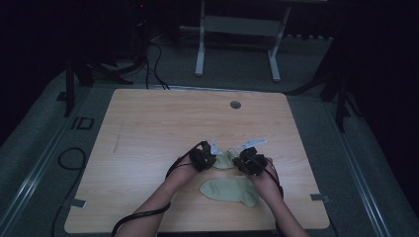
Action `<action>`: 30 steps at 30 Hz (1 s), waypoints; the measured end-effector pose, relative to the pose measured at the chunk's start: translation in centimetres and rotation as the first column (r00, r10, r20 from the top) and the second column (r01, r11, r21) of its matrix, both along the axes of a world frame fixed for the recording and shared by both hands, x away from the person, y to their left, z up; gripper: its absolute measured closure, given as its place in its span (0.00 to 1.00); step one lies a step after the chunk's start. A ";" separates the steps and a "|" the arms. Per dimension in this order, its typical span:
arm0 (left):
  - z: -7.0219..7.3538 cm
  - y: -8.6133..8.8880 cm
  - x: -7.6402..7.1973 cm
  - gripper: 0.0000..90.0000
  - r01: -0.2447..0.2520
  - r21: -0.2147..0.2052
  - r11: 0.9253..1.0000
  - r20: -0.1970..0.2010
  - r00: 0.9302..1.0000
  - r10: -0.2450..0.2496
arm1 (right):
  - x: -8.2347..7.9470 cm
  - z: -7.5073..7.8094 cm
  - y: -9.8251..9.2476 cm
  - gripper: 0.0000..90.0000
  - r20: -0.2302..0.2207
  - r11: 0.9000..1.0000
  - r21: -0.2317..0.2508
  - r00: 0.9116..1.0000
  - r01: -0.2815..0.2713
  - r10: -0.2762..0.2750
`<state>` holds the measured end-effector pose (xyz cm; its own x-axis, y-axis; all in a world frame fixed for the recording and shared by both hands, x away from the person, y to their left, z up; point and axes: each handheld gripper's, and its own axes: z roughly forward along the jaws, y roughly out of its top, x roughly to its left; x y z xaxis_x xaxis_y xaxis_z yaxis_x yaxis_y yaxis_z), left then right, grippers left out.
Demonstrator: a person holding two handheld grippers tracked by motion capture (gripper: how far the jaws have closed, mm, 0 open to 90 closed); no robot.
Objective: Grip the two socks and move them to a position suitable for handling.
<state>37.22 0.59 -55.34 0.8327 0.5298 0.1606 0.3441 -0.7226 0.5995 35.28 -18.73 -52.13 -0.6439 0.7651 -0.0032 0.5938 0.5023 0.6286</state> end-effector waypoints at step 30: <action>0.3 0.0 0.6 0.99 0.032 0.091 0.995 0.036 0.999 -0.036 | 1.5 -0.8 -7.3 0.84 -0.034 0.980 0.032 0.981 0.194 -0.193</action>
<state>37.82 0.60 -55.05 0.8425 0.4830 0.2384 0.2966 -0.7854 0.5433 36.81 -25.98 -52.98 -0.4827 0.8747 0.0434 0.6970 0.3537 0.6238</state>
